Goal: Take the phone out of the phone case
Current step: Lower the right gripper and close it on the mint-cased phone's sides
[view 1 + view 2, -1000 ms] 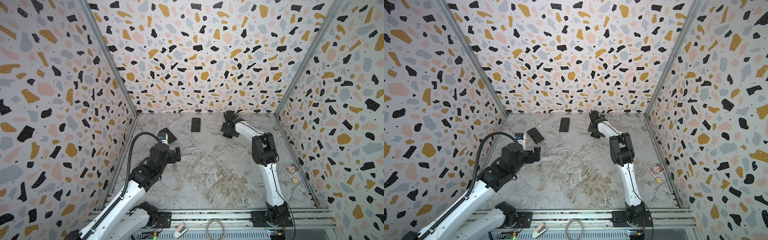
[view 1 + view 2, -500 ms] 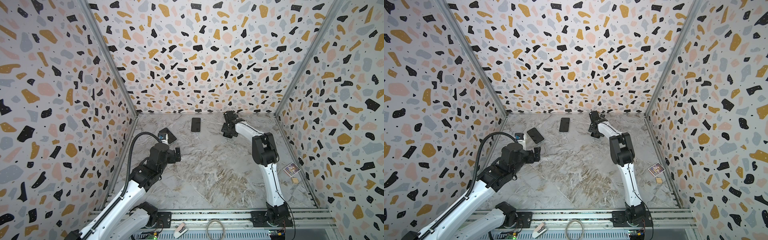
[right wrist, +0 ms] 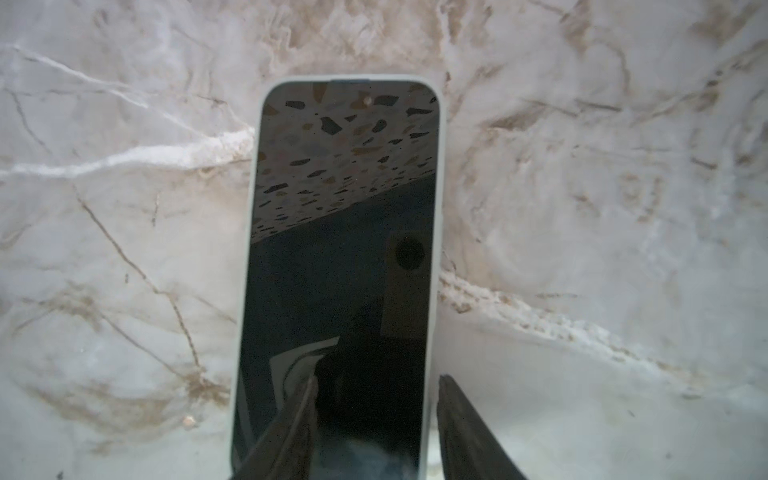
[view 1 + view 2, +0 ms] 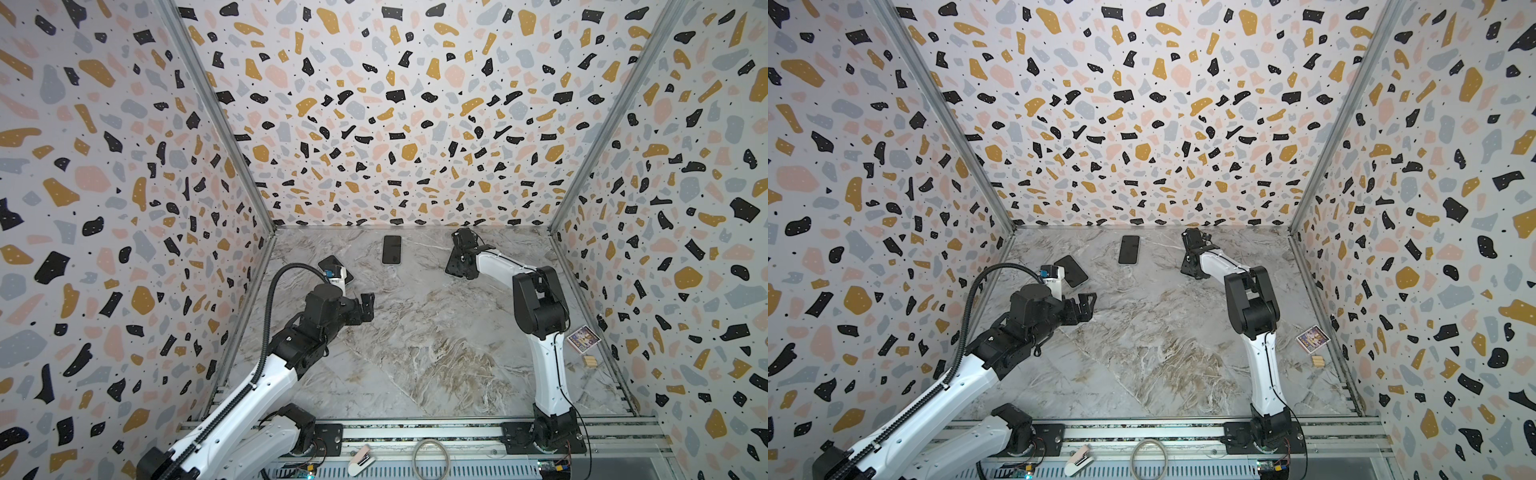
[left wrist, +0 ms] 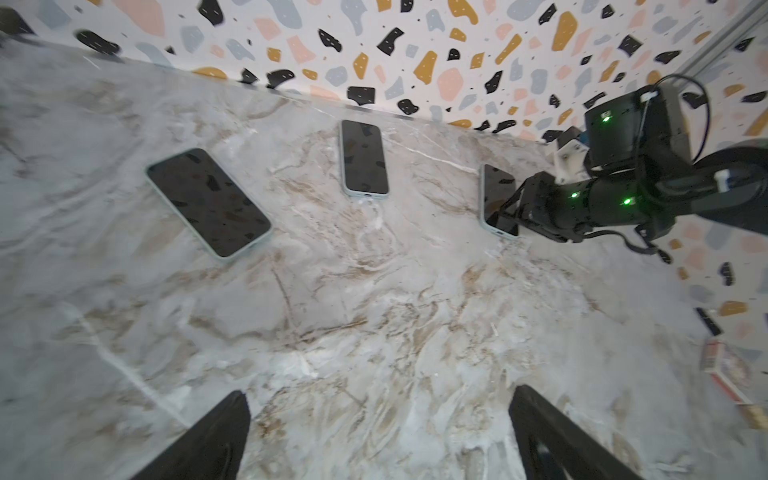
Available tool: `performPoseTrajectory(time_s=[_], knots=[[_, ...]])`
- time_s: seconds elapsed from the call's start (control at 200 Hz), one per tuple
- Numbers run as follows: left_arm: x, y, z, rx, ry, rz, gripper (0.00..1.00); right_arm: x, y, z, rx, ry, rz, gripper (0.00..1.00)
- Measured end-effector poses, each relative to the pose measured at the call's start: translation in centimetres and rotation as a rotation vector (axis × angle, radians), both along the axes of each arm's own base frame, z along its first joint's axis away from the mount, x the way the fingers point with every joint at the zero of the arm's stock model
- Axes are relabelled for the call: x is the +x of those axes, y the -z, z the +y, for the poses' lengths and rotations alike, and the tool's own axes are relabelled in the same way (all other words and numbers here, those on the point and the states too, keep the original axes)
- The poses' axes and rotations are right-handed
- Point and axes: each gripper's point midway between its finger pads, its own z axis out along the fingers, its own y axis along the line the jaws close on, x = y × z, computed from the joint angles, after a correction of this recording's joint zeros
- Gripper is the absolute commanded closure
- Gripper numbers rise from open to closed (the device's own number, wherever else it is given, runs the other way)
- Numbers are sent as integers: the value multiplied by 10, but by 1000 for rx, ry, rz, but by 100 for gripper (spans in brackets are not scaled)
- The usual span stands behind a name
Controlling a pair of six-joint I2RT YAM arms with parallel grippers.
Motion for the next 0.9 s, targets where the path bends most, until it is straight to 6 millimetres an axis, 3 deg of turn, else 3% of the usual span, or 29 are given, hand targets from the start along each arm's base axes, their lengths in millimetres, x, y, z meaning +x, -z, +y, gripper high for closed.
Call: performPoseTrajectory(time_s=[0.125,0.21,0.29,0.486,0.676,0.896], knots=[[6,-4,-27,-148,61,31,0,-20,0,-5,3,-26,2,51],[7,-7,-37,-200,84,37,0,-24,-4,-8,12,-33,-4,36],[8,-9,-41,-226,93,41,0,-22,-7,-7,29,-44,-16,31],[8,-13,-40,-232,86,30,0,-18,-23,0,80,-71,-49,21],[10,-9,-34,-196,60,23,0,-9,-41,6,110,-74,-69,0],[11,-1,-26,-144,31,31,0,14,-53,10,107,-43,-84,0]])
